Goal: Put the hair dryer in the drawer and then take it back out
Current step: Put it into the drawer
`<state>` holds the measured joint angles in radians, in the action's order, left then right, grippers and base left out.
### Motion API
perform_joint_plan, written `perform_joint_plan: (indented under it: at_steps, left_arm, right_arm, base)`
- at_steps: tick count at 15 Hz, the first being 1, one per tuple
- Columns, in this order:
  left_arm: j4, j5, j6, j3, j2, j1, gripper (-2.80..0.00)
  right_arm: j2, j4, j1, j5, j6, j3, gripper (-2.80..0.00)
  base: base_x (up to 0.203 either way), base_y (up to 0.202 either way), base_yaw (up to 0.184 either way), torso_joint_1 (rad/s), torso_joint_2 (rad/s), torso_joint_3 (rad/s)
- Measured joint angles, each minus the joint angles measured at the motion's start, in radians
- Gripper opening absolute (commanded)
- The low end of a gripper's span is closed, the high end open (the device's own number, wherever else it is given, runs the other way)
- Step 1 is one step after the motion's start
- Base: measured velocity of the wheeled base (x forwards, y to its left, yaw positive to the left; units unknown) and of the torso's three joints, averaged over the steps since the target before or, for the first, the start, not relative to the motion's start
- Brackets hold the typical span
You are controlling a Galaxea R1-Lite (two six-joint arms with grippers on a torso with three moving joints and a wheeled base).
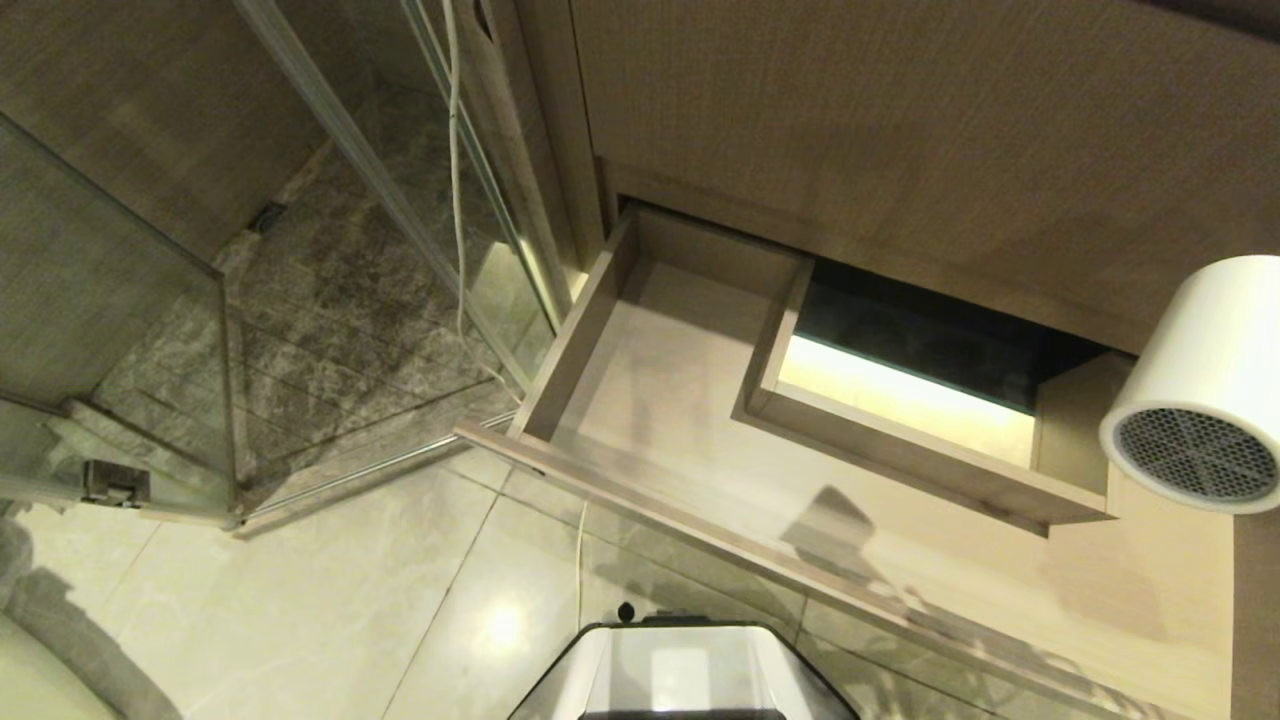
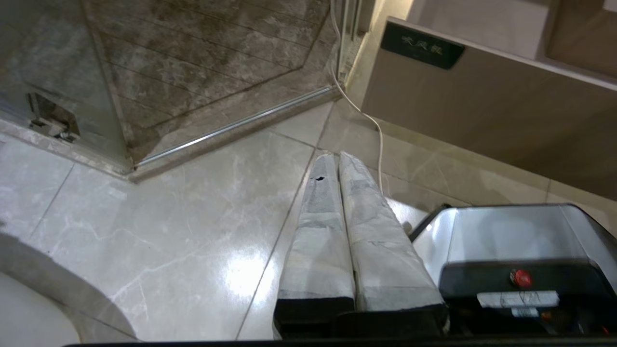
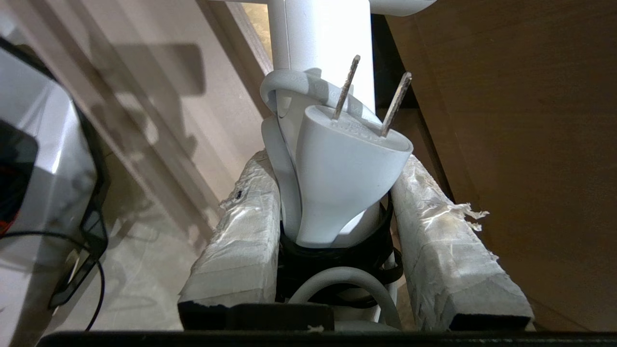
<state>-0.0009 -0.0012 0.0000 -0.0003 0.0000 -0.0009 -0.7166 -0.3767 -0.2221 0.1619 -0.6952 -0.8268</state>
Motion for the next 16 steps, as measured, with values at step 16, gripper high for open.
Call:
perform_joint_plan:
  at_steps: [16]
  left_arm:
    - [0.001, 0.0, 0.0, 0.0, 0.0, -0.001, -2.8]
  right_arm:
    - [0.006, -0.007, -0.001, -0.007, 0.047, 0.002, -2.8]
  base:
    - [0.0, 0.003, -0.056, 0.042, 0.14, 0.188]
